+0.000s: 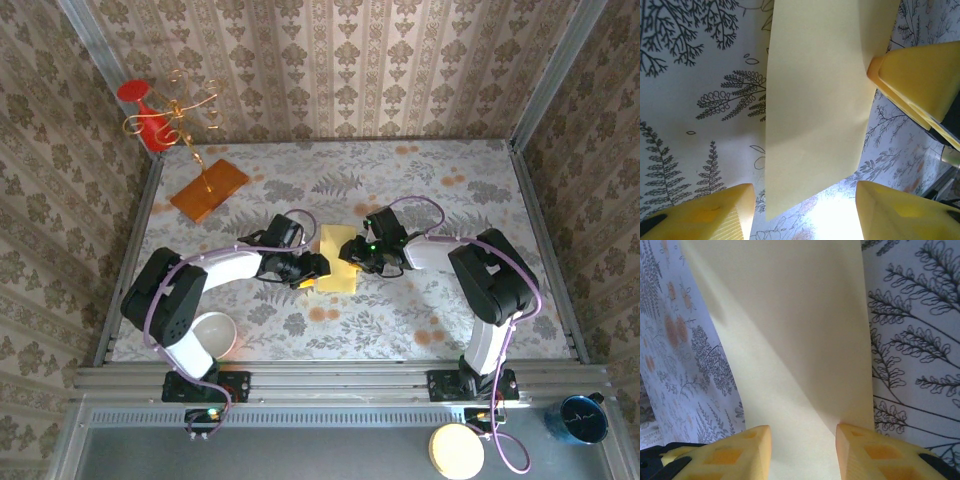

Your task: Fold a paper plane with a square sheet of paper (pick it up from the middle)

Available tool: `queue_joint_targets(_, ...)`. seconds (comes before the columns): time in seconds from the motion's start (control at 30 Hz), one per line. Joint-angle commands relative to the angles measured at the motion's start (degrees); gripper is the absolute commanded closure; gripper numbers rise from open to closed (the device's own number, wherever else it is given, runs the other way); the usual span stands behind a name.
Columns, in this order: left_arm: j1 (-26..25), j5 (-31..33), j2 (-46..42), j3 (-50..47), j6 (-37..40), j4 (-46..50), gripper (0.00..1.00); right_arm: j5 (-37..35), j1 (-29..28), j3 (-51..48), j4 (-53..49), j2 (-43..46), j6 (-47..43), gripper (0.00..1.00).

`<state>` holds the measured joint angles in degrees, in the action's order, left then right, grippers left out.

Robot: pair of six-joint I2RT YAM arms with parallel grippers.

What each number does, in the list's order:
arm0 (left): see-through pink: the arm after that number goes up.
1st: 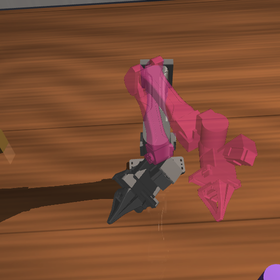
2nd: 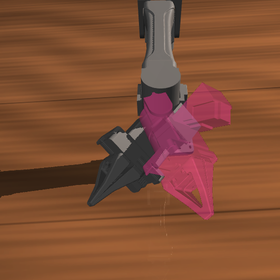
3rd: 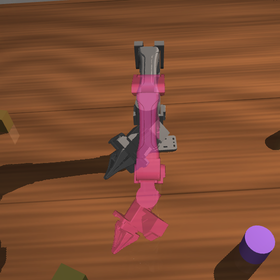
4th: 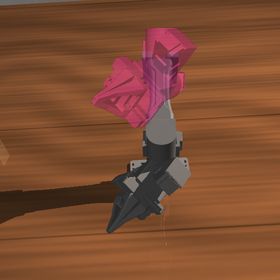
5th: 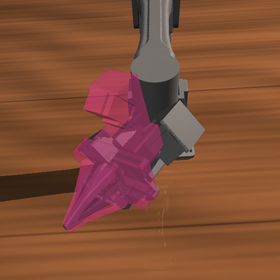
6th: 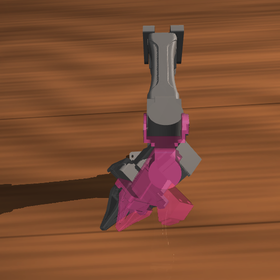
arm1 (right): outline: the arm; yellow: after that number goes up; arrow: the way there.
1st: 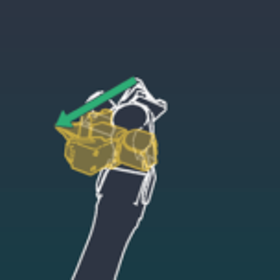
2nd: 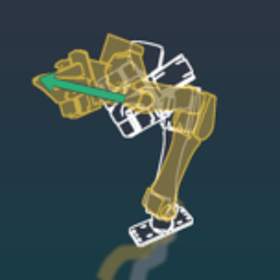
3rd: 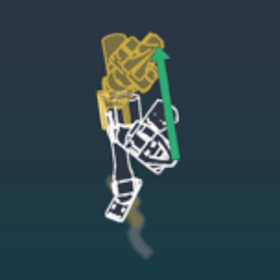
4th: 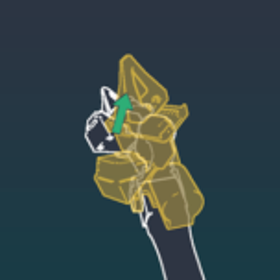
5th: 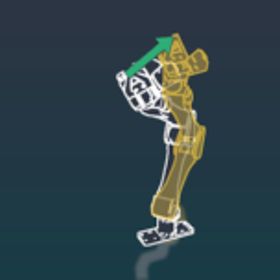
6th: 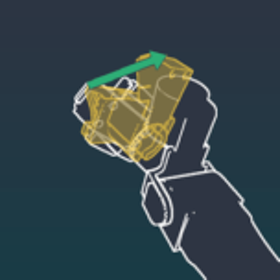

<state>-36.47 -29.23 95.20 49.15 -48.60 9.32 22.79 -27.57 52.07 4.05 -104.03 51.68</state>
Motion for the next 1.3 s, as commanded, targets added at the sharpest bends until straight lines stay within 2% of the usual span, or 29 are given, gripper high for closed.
queue_joint_targets(0.0,-0.4,-1.1,1.3,-0.4,-1.0,-0.4,0.44,0.6,0.6,-1.3,1.1,-1.6,1.5,0.6)
queue_joint_targets(0.2,-0.7,-1.6,2.0,0.6,-0.2,0.9,0.45,1.5,1.2,-3.0,2.9,-2.2,2.8,0.61)
queue_joint_targets(0.47,-0.9,-4.7,3.7,1.4,-1.6,-2.7,0.55,2.2,1.6,-3.8,4.1,-2.3,3.4,0.61)
queue_joint_targets(0.9,1.9,-7.2,6.4,2.7,-2.6,-7.6,0.62,2.6,2.1,-4.6,4.6,-1.6,3.2,0.61)
queue_joint_targets(1.27,5.0,-9.5,10.4,6.8,0.0,-6.0,0.71,2.8,2.3,-4.9,4.8,-1.5,3.0,0.61)
